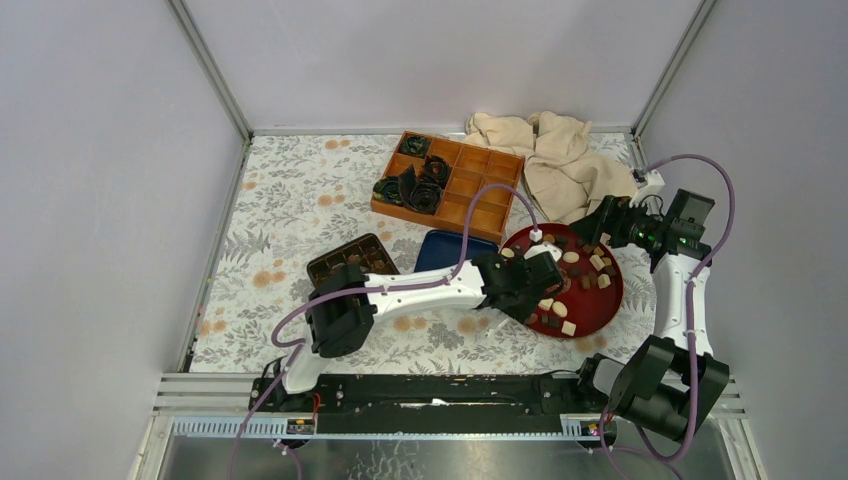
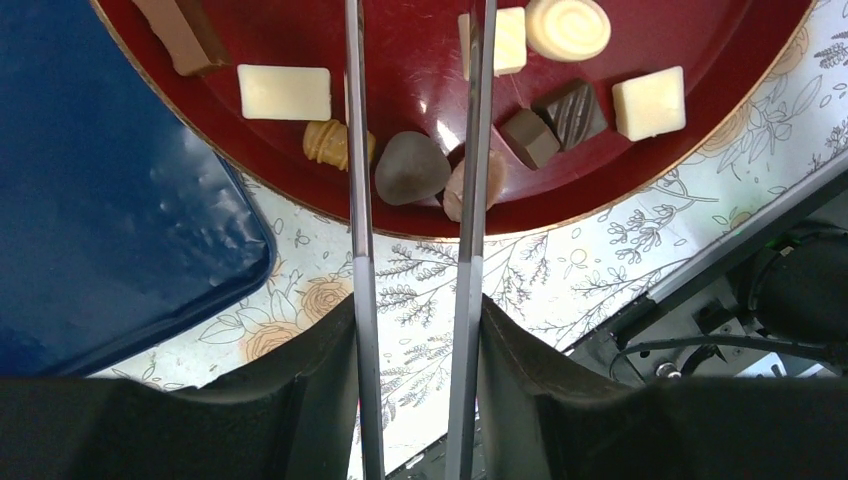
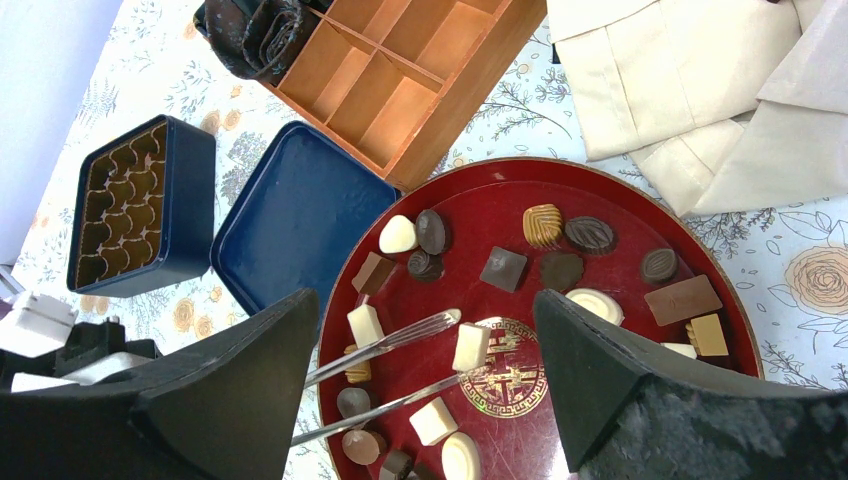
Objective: Pack the chocolate
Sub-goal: Pick up the fake chocolate from the plate, then place the fake chocolate in the packing box.
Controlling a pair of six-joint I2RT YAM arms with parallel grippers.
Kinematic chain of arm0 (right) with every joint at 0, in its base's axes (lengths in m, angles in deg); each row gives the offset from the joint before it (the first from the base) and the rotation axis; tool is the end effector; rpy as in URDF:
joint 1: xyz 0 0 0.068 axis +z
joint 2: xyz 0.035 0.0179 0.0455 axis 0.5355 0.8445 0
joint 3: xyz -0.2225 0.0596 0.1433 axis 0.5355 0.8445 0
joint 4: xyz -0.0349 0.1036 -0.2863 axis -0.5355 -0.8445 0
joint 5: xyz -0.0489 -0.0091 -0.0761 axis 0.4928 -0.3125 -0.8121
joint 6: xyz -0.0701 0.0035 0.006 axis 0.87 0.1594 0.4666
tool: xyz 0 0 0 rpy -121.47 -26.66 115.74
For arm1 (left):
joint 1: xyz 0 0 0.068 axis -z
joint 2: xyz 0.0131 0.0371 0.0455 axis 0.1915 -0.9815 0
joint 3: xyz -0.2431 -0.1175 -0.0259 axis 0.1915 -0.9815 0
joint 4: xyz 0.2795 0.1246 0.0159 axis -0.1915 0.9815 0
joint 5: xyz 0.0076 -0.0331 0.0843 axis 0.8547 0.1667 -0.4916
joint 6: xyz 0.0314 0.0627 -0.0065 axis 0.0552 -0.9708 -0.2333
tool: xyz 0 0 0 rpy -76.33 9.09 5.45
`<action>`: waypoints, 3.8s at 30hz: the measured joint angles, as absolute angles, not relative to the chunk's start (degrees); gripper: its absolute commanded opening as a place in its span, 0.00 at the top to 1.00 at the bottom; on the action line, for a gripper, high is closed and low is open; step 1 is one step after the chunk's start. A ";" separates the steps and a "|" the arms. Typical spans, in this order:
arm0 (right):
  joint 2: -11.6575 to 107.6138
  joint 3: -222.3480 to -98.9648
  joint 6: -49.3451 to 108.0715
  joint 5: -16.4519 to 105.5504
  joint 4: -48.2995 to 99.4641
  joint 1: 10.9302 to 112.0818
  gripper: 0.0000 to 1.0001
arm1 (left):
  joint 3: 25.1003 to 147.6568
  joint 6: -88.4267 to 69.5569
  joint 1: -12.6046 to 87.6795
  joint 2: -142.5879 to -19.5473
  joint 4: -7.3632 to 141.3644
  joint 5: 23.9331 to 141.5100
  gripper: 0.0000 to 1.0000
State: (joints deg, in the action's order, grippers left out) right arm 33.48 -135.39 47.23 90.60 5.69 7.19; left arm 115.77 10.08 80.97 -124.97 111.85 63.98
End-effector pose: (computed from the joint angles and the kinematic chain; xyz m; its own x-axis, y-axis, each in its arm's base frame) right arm 0.2913 -0.0857 0.2657 -0.4670 0.0942 -0.8792 -0.4302 0.8445 0.3189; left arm 0.1847 -0.4750 0.1966 -0.7170 0.4822 -0.5034 0.6103 0.7832 -0.1189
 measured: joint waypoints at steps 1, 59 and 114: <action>33.48 -135.39 47.23 90.60 5.69 7.19 0.14 | 115.77 10.03 80.79 -124.97 111.85 63.98 0.52; 33.48 -135.39 47.23 91.69 5.40 6.49 0.14 | 92.91 8.81 77.67 -102.35 109.48 65.99 0.94; 33.48 -135.39 47.25 92.59 5.01 6.49 0.14 | 69.93 19.93 53.63 -65.28 143.28 57.62 0.51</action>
State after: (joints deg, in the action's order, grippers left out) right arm 33.48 -135.39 47.25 92.59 5.01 6.49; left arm 69.93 19.93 53.63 -65.28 143.28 57.62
